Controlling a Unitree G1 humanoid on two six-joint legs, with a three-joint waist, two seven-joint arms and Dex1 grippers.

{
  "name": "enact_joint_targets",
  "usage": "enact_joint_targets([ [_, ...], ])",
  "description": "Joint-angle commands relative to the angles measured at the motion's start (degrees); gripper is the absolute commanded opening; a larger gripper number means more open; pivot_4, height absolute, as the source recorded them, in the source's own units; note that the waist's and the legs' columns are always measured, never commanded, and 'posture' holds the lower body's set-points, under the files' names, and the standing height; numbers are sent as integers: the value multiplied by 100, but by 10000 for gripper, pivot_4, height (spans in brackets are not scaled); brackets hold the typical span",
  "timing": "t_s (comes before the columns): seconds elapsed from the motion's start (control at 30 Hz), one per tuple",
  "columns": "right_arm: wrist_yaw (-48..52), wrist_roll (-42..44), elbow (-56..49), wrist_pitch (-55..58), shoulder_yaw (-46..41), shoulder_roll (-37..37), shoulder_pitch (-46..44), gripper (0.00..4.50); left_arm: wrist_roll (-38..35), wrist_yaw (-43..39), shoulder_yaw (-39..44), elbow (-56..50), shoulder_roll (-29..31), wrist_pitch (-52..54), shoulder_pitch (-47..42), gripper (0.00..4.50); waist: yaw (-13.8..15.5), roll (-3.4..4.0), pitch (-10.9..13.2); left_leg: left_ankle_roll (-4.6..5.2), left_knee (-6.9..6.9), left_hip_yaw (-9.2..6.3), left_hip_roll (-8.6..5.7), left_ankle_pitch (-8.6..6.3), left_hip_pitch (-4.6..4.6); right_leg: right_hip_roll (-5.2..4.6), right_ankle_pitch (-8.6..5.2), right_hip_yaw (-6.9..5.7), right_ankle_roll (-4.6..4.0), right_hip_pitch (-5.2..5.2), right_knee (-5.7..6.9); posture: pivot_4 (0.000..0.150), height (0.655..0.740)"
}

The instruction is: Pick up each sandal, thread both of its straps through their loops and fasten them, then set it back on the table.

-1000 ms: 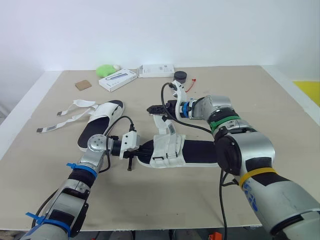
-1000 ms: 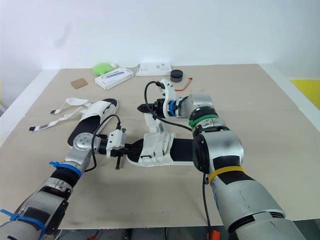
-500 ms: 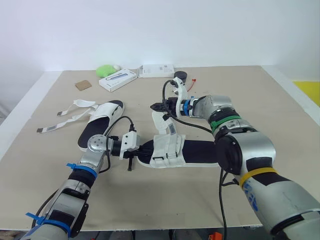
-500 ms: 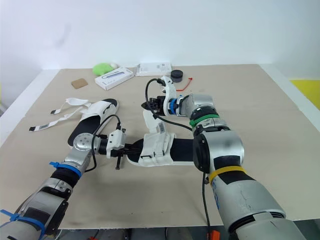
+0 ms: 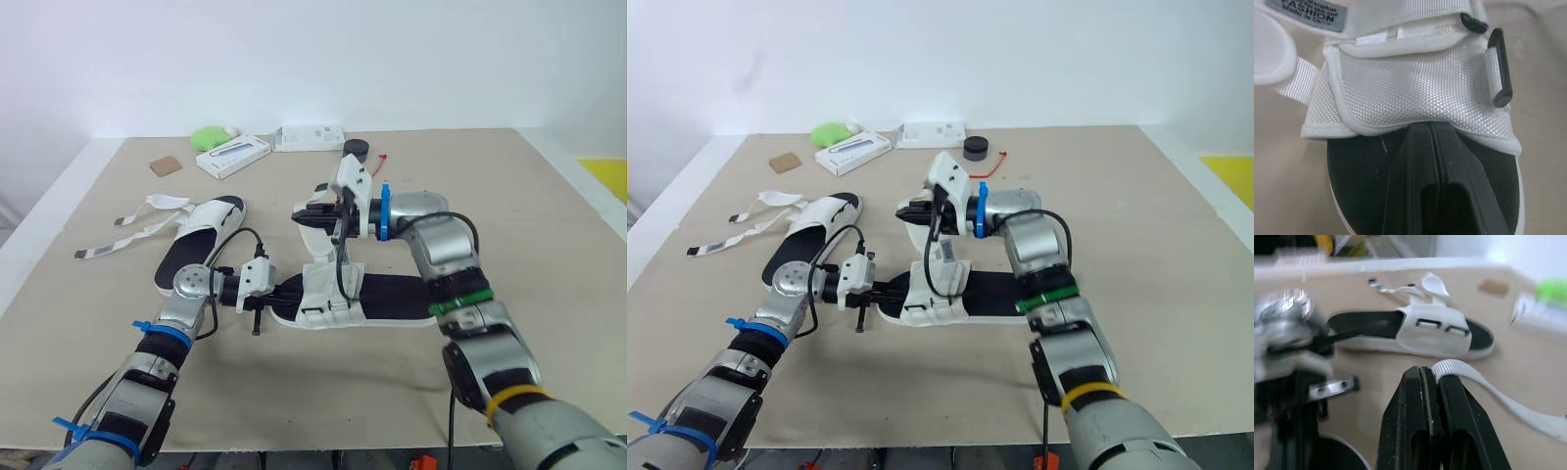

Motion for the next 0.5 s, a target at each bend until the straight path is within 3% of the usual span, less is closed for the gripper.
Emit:
enact_joint_targets([
  [0.03, -105, -457, -1636, -1720, 382, -407, 520, 529, 751, -74, -543, 720, 101, 326, 456, 0, 2, -6, 2, -4, 0, 0, 1, 0, 0, 0, -2, -1, 0, 0, -1, 1500, 7400],
  [0.2, -1286, -2124, -1217, -5057, 807, -1319, 975, 529, 776, -96, -555, 817, 66, 294, 374, 0, 10, -30, 16, -23, 0, 11, -1, 4, 6, -8, -3, 2, 3, 1, -5, 1500, 7400],
  [0.37, -2911, -3317, -441, -6740, 630, -1558, 699, 529, 791, -126, -579, 853, 33, 269, 347, 0, 17, -53, 27, -25, -2, 23, -1, 5, 30, -16, -16, 7, -21, 15, -5, 1500, 7400],
  [0.5, -3767, -3789, -302, -7365, 505, -1709, 678, 529, 812, -137, -575, 943, 19, 240, 286, 0, 74, -65, 34, -26, -8, 27, -6, 6, 30, -19, -18, 13, -26, 16, -5, 1500, 7400],
])
